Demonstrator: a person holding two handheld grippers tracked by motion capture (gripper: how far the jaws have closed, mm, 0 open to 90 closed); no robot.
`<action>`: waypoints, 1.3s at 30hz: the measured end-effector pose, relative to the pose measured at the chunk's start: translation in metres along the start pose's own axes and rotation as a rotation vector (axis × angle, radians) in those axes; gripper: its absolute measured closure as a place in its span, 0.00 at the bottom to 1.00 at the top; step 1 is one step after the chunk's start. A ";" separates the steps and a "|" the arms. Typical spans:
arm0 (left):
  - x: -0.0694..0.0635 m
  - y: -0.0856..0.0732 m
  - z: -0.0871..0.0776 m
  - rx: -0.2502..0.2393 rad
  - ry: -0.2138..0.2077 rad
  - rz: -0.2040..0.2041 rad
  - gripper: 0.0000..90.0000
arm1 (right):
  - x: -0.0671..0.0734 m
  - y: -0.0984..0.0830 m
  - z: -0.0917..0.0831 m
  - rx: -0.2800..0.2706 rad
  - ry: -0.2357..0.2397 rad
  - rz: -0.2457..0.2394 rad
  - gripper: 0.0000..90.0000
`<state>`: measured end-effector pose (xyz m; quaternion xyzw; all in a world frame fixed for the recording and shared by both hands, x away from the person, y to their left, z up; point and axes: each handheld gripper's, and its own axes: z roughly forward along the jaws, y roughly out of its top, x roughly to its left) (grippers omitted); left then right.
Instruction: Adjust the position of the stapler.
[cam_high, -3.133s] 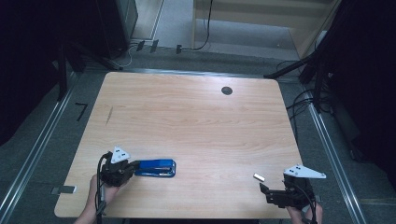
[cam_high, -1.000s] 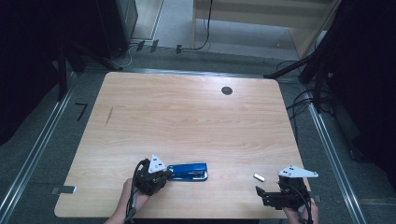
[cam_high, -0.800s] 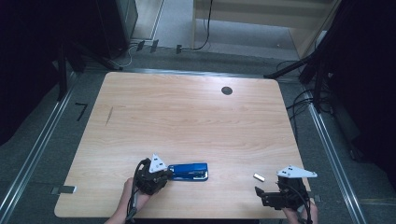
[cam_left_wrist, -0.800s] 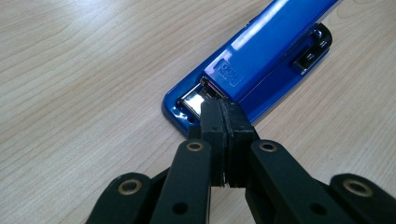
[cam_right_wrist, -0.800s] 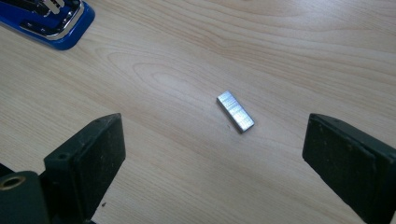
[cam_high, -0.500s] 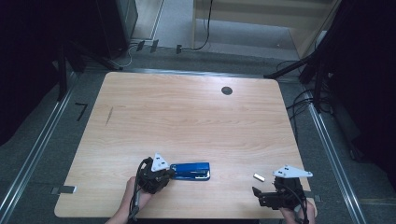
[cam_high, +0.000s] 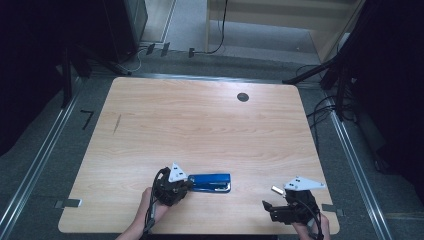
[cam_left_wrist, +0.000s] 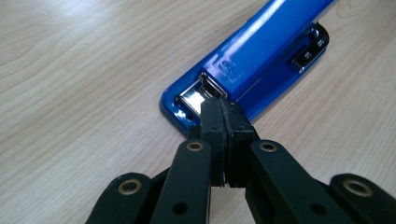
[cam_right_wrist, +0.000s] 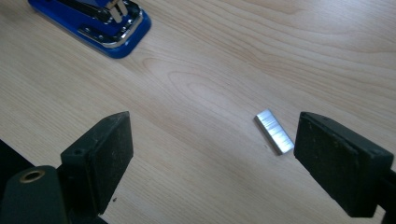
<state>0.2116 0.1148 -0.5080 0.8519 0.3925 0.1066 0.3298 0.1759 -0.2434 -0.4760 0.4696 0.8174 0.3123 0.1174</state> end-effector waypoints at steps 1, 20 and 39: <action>-0.001 0.000 0.002 0.007 -0.005 0.007 1.00 | 0.000 0.000 0.000 0.000 0.000 0.000 0.13; -0.011 0.013 0.002 -0.006 -0.004 0.046 0.56 | 0.004 0.004 0.008 -0.008 0.069 -0.005 0.13; -0.009 0.022 -0.007 -0.033 -0.015 0.091 0.08 | 0.006 0.009 0.021 0.017 0.146 -0.041 0.09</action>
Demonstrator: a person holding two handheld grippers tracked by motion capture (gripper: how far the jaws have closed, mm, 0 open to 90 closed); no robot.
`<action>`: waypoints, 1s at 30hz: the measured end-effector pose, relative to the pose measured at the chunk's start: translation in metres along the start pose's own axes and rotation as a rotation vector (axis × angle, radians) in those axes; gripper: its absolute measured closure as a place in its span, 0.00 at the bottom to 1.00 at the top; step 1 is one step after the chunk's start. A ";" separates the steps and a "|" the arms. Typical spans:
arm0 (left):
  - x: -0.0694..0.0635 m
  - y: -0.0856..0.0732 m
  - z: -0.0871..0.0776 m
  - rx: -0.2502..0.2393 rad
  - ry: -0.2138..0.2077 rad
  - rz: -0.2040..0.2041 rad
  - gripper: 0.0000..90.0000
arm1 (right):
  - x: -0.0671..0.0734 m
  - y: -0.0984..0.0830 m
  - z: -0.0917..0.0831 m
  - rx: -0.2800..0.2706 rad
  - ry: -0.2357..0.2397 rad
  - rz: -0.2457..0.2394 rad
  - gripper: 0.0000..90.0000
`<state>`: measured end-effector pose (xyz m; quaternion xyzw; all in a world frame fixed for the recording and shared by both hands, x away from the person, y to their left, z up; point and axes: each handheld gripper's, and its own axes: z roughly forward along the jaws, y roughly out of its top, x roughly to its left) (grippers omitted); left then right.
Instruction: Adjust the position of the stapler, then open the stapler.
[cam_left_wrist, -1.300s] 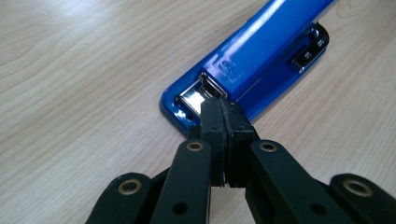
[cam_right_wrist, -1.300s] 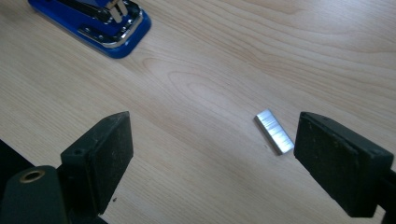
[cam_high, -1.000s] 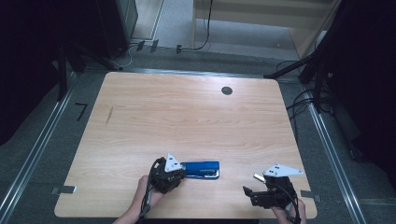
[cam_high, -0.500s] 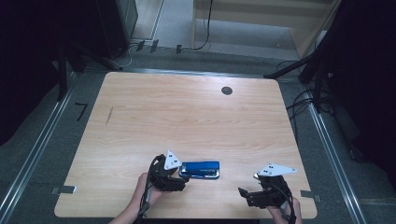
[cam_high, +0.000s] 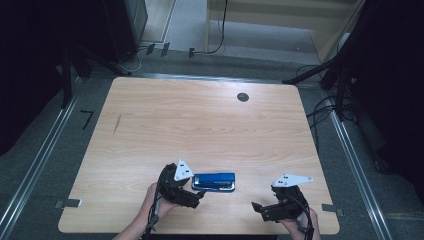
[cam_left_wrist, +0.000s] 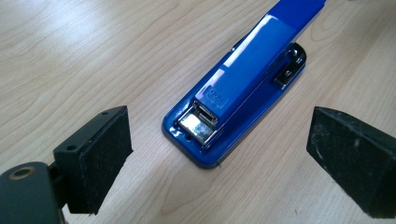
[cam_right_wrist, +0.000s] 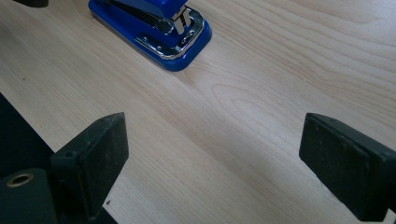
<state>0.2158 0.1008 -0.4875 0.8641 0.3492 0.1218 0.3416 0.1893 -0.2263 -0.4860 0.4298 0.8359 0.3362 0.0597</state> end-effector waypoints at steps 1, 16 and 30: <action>0.000 0.000 0.000 0.000 0.000 0.000 0.07 | 0.000 0.000 0.001 0.005 0.003 0.000 0.09; -0.005 0.028 0.016 -0.026 -0.041 0.093 0.05 | -0.004 0.010 0.023 0.044 0.024 -0.045 0.09; -0.021 0.048 0.044 -0.019 -0.093 0.210 0.27 | -0.010 0.004 0.030 0.051 0.019 -0.015 0.10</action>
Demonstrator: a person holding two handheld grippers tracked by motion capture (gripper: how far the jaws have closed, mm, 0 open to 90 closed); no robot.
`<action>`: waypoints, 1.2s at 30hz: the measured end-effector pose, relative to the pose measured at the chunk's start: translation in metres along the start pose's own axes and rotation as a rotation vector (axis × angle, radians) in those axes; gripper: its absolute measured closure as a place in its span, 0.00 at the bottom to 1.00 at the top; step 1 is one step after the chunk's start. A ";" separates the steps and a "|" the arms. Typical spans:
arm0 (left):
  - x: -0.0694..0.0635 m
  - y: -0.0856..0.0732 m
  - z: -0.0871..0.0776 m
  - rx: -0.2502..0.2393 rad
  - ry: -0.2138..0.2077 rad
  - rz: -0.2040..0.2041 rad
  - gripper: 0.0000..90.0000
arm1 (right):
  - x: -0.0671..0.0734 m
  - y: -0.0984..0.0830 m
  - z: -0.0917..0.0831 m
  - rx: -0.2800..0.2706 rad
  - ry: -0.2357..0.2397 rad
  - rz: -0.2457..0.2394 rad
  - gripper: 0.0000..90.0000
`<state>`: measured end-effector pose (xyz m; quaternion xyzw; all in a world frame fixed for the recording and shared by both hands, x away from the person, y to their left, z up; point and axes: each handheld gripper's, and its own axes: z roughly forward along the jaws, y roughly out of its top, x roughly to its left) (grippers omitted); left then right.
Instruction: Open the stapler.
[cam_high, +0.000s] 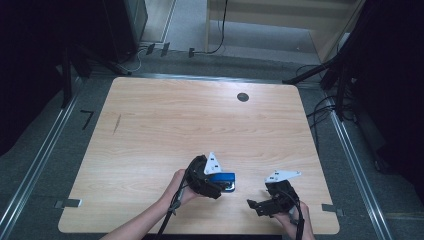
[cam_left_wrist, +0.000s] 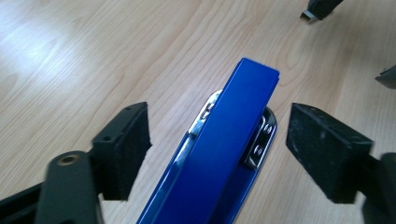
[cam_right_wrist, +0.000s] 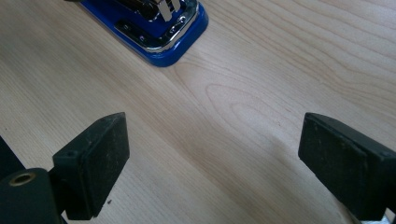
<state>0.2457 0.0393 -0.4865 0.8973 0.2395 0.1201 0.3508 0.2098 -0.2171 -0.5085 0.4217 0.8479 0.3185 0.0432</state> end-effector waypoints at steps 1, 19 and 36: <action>-0.001 0.001 0.002 0.001 -0.006 0.006 0.27 | 0.000 0.000 0.000 0.000 0.000 0.000 0.10; -0.011 0.009 0.027 0.015 -0.025 0.091 0.52 | 0.001 0.001 0.004 -0.008 0.007 0.001 0.14; -0.013 0.005 0.031 0.025 0.019 0.143 0.57 | 0.003 0.007 0.012 0.004 0.027 -0.002 0.15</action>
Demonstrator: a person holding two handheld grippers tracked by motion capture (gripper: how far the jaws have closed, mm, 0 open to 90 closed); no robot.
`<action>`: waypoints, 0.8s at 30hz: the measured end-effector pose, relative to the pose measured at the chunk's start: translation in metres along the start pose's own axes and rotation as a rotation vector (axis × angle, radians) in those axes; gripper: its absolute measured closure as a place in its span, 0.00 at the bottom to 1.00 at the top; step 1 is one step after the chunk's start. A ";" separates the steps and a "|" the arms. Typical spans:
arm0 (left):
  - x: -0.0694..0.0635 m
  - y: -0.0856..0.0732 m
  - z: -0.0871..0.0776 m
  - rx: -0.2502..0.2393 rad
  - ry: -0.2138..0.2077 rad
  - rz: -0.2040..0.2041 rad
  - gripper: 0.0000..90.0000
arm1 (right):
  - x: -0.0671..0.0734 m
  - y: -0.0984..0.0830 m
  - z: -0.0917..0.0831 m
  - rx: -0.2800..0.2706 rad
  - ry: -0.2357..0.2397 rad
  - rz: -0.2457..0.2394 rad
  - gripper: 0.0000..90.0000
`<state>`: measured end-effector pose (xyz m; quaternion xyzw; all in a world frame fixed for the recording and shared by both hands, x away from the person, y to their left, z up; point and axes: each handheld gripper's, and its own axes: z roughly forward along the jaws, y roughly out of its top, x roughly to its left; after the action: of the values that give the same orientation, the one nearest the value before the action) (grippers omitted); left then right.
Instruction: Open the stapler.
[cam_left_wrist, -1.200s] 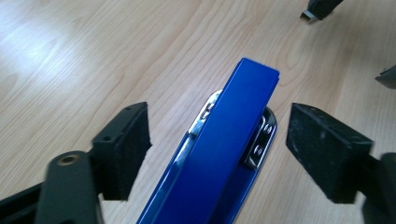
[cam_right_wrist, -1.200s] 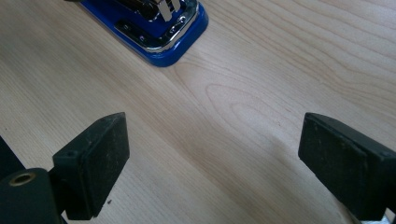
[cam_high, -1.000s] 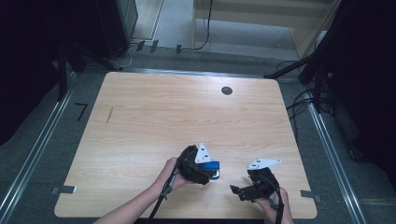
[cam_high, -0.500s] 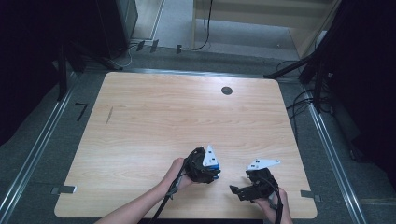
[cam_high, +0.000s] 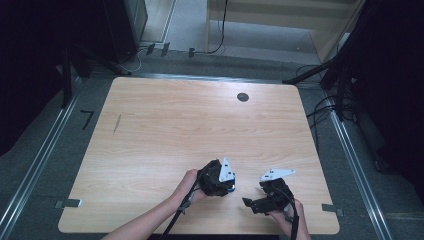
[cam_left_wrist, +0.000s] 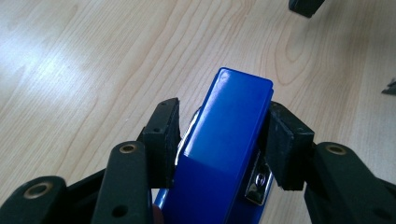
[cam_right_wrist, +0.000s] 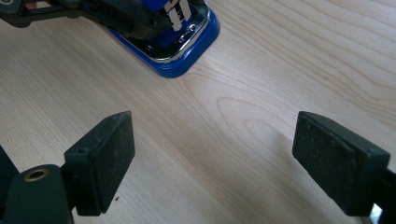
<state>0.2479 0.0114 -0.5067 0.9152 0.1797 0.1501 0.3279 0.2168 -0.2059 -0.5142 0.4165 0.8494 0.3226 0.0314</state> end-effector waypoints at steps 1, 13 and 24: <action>0.000 0.000 -0.001 0.001 -0.004 0.007 0.58 | 0.001 0.001 0.002 0.005 0.000 0.000 0.15; 0.008 -0.008 -0.017 -0.103 -0.023 0.009 0.68 | 0.001 0.008 0.008 -0.004 0.005 0.011 0.17; 0.011 -0.014 -0.035 -0.161 -0.036 0.011 0.70 | 0.004 0.045 0.013 -0.170 -0.015 0.054 0.50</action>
<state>0.2412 0.0454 -0.4886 0.8895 0.1562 0.1492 0.4026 0.2499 -0.1762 -0.4975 0.4378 0.8069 0.3913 0.0645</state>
